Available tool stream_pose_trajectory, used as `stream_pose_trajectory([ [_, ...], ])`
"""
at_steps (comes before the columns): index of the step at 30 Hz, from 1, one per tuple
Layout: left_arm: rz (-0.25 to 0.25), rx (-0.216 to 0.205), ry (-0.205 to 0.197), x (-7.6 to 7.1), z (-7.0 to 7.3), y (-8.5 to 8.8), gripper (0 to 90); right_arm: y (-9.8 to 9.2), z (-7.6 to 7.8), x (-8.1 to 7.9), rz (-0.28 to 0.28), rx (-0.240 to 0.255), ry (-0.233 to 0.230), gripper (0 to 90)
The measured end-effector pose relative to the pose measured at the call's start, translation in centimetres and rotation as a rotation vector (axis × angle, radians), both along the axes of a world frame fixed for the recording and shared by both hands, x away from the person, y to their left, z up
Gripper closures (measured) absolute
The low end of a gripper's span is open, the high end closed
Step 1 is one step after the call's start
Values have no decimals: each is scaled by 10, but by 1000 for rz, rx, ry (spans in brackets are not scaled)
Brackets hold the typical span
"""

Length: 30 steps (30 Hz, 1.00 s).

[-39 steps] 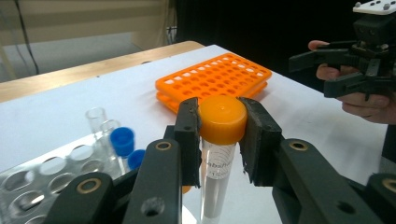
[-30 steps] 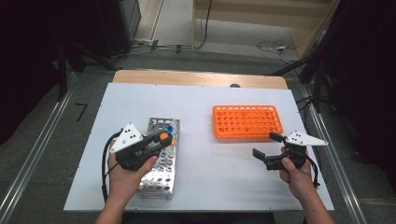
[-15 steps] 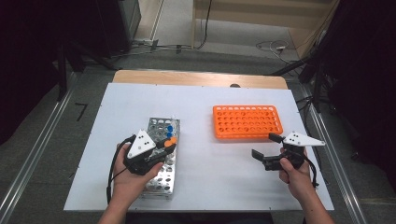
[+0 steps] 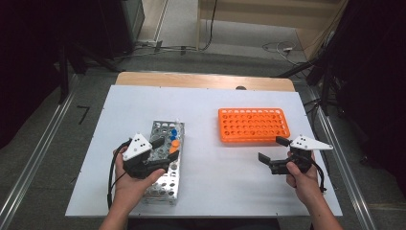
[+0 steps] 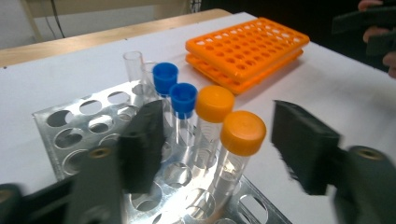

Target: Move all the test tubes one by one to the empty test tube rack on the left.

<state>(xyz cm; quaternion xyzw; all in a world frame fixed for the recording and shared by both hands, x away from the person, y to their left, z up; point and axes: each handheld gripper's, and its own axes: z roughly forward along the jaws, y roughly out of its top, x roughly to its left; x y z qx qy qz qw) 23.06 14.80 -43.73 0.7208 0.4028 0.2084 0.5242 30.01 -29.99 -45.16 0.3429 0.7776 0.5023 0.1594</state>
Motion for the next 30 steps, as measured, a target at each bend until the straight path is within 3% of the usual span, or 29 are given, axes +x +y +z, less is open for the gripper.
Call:
stream_pose_trajectory([
  [5,-5,-66,-9,0,4,10,131,-1,-1,0,6,1,-11,0],
  [13,-18,-100,-15,2,1,25,16,-4,2,-1,-9,8,-17,0],
  [22,-1,-151,-41,1,-3,52,0,-17,0,-6,-28,6,-14,0],
  [30,9,-134,-55,-3,-9,67,0,-31,-2,-14,-41,10,-12,0],
])
